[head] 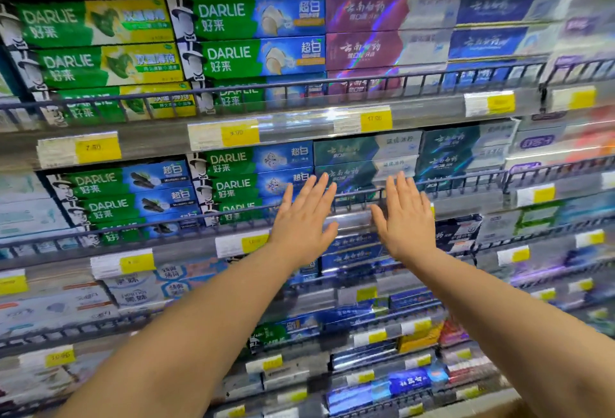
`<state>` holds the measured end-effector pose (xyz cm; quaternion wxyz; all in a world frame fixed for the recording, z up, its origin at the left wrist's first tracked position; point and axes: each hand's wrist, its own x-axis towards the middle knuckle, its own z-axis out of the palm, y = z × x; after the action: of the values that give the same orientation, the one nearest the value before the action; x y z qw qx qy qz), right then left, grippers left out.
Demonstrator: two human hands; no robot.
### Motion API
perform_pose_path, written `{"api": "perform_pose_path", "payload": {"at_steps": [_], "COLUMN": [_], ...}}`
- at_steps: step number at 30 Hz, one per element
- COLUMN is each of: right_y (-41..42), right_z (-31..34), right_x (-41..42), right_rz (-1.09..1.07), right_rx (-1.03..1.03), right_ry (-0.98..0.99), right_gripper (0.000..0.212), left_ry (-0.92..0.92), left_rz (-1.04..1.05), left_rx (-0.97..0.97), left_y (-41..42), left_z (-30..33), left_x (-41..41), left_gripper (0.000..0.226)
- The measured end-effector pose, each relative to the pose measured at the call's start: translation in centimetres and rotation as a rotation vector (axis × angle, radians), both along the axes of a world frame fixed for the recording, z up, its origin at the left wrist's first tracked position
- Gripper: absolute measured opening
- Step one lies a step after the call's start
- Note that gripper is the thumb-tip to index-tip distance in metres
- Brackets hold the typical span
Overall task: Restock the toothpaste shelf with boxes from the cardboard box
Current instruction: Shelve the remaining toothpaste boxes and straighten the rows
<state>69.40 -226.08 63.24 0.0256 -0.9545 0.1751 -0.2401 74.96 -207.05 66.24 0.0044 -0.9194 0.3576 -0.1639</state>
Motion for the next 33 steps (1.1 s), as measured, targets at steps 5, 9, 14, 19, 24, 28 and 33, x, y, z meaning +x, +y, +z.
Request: {"api": "perform_pose_path", "payload": {"at_steps": [5, 9, 14, 19, 24, 28, 33], "right_y": [-5.3, -7.6, -8.7, -9.3, -9.5, -11.1, -15.7], "right_z": [-0.3, -0.3, -0.5, -1.0, -1.1, -1.2, -1.4], "right_x": [0.4, 1.1, 1.6, 2.0, 1.6, 0.6, -1.2], "right_rz": [0.097, 0.205, 0.247, 0.264, 0.289, 0.230, 0.115], "right_rx": [-0.156, -0.182, -0.202, -0.219, -0.216, -0.138, -0.033], "right_ry": [0.047, 0.068, 0.087, 0.038, -0.041, -0.067, -0.076], "right_gripper": [0.087, 0.090, 0.081, 0.072, 0.065, 0.066, 0.075], "left_ry": [-0.032, -0.035, -0.033, -0.033, -0.053, -0.070, -0.078], "left_rz": [0.100, 0.234, 0.305, 0.316, 0.250, 0.120, 0.027], "left_rx": [0.026, -0.009, -0.014, -0.037, -0.049, -0.003, 0.057], "left_y": [-3.4, -5.3, -6.6, -6.7, -7.4, -10.2, -15.2], "left_z": [0.0, -1.0, -1.1, -1.4, -1.2, -0.1, 0.7], "left_x": [0.0, -0.1, -0.5, -0.7, -1.3, -1.7, -2.0], "left_gripper": [0.069, 0.071, 0.072, 0.070, 0.068, 0.066, 0.066]}}
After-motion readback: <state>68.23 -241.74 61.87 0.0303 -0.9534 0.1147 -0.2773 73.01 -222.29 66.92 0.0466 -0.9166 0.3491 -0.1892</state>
